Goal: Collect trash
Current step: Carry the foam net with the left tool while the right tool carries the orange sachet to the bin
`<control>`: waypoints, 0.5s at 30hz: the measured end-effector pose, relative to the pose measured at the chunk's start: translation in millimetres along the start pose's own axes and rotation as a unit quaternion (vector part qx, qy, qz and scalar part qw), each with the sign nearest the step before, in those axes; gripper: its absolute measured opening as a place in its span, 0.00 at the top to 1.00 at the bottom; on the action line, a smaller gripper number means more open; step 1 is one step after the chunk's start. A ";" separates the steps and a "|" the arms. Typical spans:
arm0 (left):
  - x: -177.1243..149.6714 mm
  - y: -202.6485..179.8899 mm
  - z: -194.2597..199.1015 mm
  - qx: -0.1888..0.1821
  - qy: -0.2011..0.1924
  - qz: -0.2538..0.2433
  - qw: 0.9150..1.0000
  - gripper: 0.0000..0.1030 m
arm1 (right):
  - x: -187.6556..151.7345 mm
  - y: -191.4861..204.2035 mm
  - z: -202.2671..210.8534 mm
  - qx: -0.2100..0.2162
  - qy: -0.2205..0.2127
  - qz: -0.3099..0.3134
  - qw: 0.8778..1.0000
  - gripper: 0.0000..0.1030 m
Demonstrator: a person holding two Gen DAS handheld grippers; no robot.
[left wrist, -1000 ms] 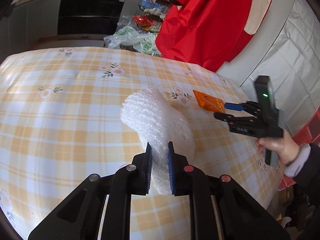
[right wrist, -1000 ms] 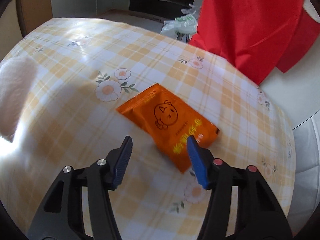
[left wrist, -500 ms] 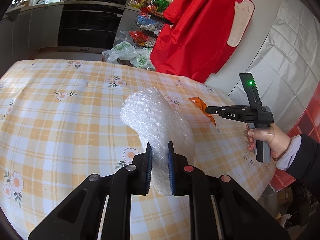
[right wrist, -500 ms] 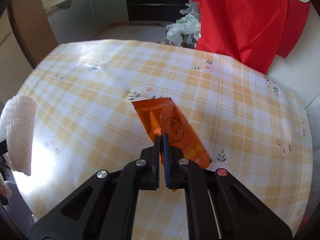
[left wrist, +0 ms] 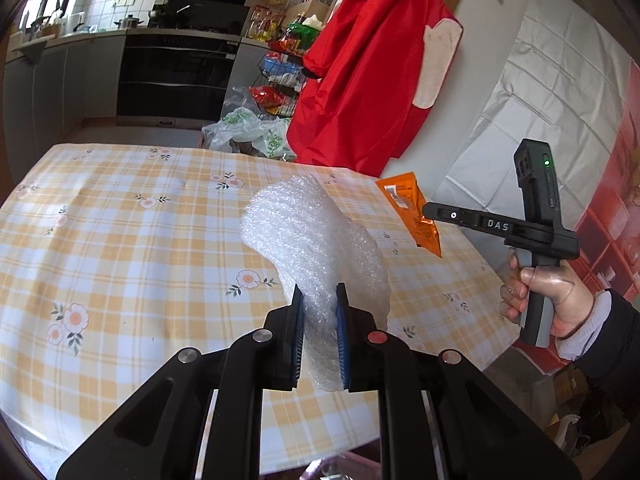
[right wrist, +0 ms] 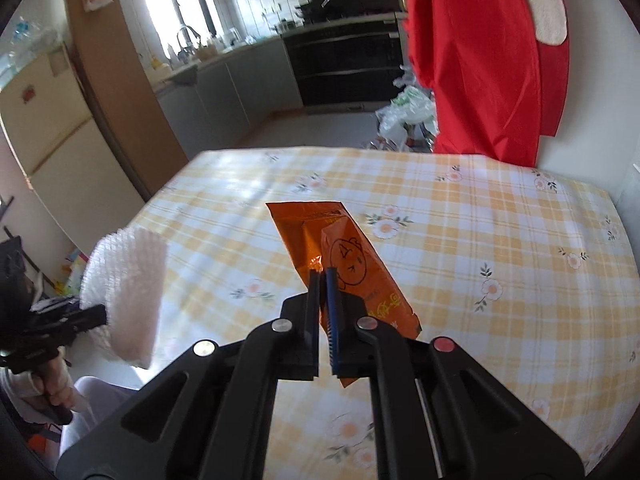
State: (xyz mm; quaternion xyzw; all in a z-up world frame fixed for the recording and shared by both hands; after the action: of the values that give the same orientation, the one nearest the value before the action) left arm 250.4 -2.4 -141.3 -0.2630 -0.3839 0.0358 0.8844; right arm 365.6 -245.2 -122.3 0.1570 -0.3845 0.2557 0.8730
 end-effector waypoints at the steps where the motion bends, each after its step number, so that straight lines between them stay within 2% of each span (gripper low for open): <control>1: -3.4 -2.2 6.9 -0.001 -0.001 -0.001 1.000 0.86 | -1.1 6.3 9.9 0.004 -0.010 -0.002 1.000 0.93; 7: -29.2 -14.3 51.0 -0.008 -0.004 0.000 1.000 0.86 | -17.8 49.0 72.5 0.023 -0.054 -0.014 0.998 0.93; 15: -76.5 -18.9 99.0 -0.003 0.002 -0.002 1.000 0.86 | -43.6 98.8 126.0 0.038 -0.090 -0.008 0.995 0.93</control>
State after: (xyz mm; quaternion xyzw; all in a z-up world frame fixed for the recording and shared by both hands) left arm 124.9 4.4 -126.4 -0.2655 -0.3825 0.0323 0.8844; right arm 210.0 -237.7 -64.8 0.2151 -0.4505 0.2479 0.8303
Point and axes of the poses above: each gripper's, at about its wrist camera, not at the fingertips, and z roughly against the way its jaws point, y to its left, x to its top, the point moved 3 cm from there along -z, roughly the way its jaws point, and after that the axes turned 13 degrees about z, right-handed, at the moved point
